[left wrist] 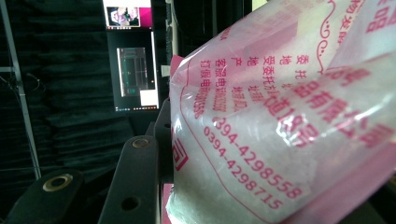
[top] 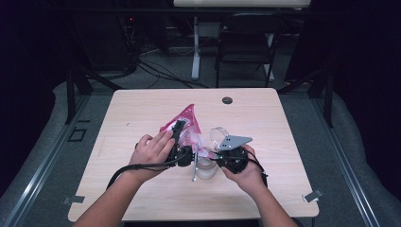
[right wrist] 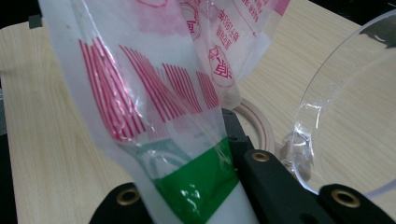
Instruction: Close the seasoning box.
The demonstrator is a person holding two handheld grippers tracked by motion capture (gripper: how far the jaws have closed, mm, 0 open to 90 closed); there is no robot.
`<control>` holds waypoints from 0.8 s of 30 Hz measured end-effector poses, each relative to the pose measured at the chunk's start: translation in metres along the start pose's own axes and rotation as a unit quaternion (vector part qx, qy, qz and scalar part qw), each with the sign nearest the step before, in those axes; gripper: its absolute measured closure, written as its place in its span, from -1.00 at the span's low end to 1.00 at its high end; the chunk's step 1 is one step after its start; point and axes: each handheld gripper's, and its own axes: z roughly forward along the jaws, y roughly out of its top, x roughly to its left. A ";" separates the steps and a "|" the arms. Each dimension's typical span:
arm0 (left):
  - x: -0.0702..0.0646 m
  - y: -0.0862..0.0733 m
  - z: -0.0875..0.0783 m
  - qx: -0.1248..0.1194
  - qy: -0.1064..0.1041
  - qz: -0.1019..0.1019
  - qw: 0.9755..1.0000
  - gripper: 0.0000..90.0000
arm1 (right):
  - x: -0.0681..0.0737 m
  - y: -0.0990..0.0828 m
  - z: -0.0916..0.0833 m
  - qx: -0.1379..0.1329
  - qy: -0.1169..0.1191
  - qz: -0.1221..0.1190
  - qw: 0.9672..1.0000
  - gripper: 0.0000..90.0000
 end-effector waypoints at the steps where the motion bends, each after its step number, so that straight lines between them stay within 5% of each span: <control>1: 0.000 0.000 0.000 0.000 0.000 0.000 1.000 0.40 | 0.000 0.000 0.000 0.000 0.000 0.000 1.000 1.00; 24: 0.000 0.001 -0.002 -0.004 -0.008 0.017 1.000 0.40 | 0.000 -0.003 -0.004 0.003 -0.003 0.003 1.000 1.00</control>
